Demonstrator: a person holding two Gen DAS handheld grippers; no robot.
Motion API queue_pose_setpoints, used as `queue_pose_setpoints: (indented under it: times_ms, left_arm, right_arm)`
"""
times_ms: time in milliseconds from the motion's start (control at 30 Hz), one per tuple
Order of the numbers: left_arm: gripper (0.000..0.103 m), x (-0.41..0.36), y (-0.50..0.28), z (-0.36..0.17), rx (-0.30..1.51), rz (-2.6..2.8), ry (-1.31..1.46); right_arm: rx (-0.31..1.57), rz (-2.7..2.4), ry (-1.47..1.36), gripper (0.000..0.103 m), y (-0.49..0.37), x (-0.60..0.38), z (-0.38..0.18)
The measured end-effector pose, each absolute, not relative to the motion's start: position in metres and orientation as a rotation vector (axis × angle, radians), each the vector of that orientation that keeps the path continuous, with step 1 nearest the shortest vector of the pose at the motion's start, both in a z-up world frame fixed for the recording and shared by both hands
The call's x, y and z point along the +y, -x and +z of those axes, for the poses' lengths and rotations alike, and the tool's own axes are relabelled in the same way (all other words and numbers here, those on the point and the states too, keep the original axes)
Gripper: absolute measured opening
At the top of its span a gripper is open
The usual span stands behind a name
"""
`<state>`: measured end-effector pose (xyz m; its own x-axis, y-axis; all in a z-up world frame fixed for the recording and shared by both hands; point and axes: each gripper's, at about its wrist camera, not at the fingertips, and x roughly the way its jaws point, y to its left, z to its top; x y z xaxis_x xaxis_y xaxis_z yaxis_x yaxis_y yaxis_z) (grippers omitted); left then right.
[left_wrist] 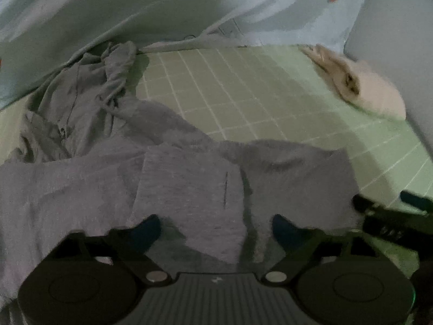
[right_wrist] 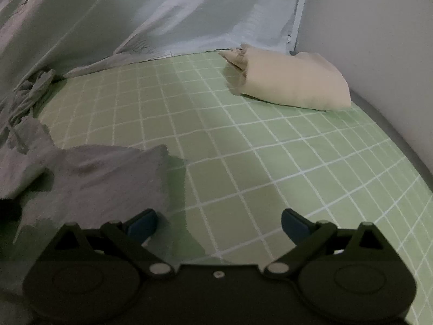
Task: Fold clothes
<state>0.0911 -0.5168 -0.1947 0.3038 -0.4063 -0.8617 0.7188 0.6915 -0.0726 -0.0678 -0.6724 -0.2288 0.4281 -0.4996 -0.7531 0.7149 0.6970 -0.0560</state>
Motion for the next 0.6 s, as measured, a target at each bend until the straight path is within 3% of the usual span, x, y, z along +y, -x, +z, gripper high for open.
queue_pose_setpoints:
  times_ms: [133, 600]
  left_arm:
    - [0.009, -0.507, -0.097, -0.185, 0.993, -0.77, -0.322]
    - [0.008, -0.379, -0.128, -0.056, 0.531, -0.529, -0.078]
  right_arm:
    - [0.823, -0.803, -0.281, 0.1, 0.072, -0.671, -0.225]
    - [0.809, -0.802, -0.218, 0.1, 0.075, -0.617, -0.205]
